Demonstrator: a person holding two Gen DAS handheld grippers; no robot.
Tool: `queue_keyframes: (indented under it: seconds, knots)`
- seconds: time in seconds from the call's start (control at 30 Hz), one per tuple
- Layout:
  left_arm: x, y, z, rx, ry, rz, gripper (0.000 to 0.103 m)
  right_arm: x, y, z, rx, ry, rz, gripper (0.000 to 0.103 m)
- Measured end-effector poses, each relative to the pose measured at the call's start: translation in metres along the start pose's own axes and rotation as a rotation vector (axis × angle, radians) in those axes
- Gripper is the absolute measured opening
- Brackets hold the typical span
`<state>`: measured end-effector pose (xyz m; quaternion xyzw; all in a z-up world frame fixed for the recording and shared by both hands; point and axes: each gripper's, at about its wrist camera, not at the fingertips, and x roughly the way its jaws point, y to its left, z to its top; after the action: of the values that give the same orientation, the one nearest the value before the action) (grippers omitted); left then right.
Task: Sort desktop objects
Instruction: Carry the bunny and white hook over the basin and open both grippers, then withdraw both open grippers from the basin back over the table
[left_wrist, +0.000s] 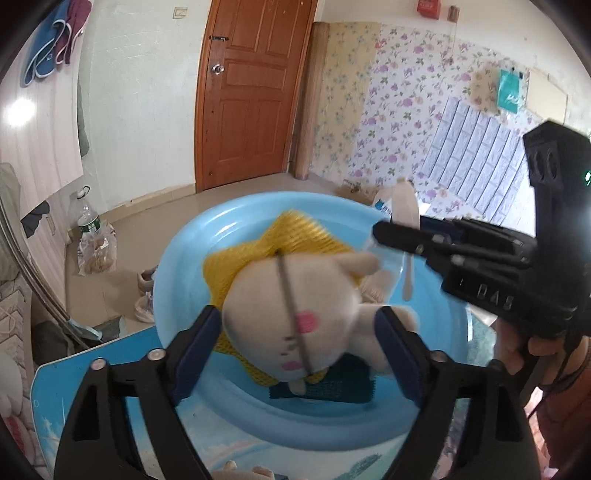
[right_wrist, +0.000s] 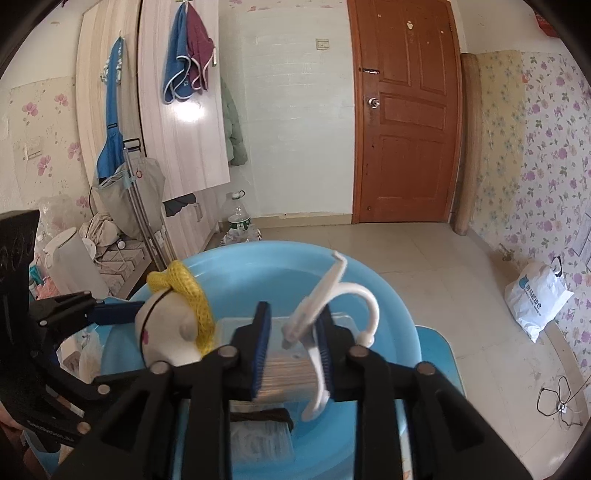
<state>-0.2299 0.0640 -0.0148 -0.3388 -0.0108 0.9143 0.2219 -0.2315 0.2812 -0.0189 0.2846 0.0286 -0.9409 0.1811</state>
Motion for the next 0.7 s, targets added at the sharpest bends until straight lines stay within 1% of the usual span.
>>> queue_keyframes:
  seconds: [0.03, 0.07, 0.13, 0.17, 0.27, 0.43, 0.57, 0.7]
  knots:
    - [-0.004, 0.001, 0.001, -0.001, -0.007, -0.002, 0.092, -0.004, 0.004, -0.001, -0.01, -0.006, 0.013, 0.041]
    - [-0.009, 0.001, 0.001, 0.001, -0.015, 0.002, 0.094, -0.008, 0.007, -0.001, -0.019, -0.017, 0.013, 0.044]
    - [-0.017, -0.001, -0.001, 0.018, -0.023, 0.027, 0.098, -0.015, 0.014, -0.002, -0.04, -0.045, -0.002, 0.054]
    - [-0.022, 0.0, -0.003, 0.026, -0.027, 0.039, 0.099, -0.019, 0.018, -0.003, -0.051, -0.057, 0.0, 0.056]
    - [-0.035, -0.003, -0.008, 0.03, -0.034, 0.052, 0.1, -0.029, 0.026, -0.007, -0.05, -0.061, 0.025, 0.056]
    - [-0.058, -0.009, -0.021, 0.027, -0.043, 0.069, 0.101, -0.044, 0.034, -0.013, -0.033, -0.058, 0.029, 0.056]
    - [-0.075, -0.017, -0.042, 0.017, -0.025, 0.07, 0.102, -0.058, 0.039, -0.024, -0.018, -0.041, 0.021, 0.058]
    - [-0.09, -0.02, -0.062, -0.017, -0.021, 0.068, 0.102, -0.068, 0.046, -0.038, 0.007, -0.02, 0.018, 0.06]
